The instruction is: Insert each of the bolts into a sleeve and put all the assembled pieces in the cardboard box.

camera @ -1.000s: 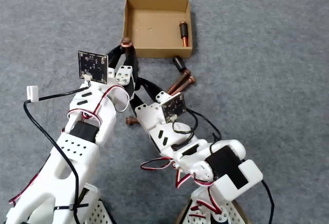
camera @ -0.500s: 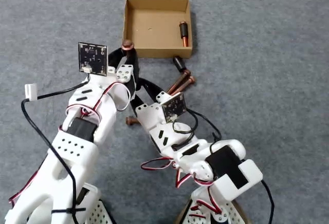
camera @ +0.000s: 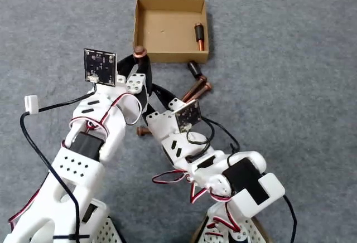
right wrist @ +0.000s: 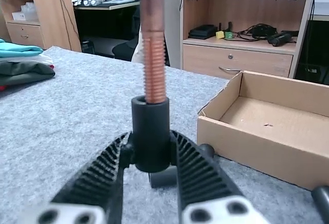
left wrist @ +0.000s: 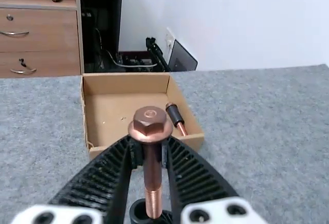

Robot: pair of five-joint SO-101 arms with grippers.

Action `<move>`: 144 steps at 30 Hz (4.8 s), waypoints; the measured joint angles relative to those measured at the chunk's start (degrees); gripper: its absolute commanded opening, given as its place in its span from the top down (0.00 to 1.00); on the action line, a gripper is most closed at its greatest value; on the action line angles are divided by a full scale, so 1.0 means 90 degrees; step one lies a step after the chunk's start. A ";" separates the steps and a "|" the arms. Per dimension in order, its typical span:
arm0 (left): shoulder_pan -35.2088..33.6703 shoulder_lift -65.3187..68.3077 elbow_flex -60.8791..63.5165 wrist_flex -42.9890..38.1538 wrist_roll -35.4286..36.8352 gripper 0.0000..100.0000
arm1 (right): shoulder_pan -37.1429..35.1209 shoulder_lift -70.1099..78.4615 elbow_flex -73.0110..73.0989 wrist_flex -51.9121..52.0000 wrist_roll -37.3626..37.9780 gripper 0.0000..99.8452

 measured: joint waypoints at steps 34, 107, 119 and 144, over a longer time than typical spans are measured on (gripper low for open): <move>-0.0059 -0.0020 0.0303 -0.0195 -0.0674 0.98 | 0.0000 -0.0010 -0.0010 -0.0010 0.0000 1.00; -0.3057 -0.0205 -0.2579 0.1856 -0.0244 0.86 | 0.1954 0.4376 -0.8371 0.4122 0.0801 1.00; -0.2921 -0.0205 -0.2422 0.1426 -0.0234 0.85 | 0.2520 0.5753 -1.1380 0.6418 0.0801 1.00; -0.2882 -0.0205 -0.2364 0.1338 -0.0234 0.83 | 0.2872 0.8899 -1.7719 1.1223 0.0791 1.00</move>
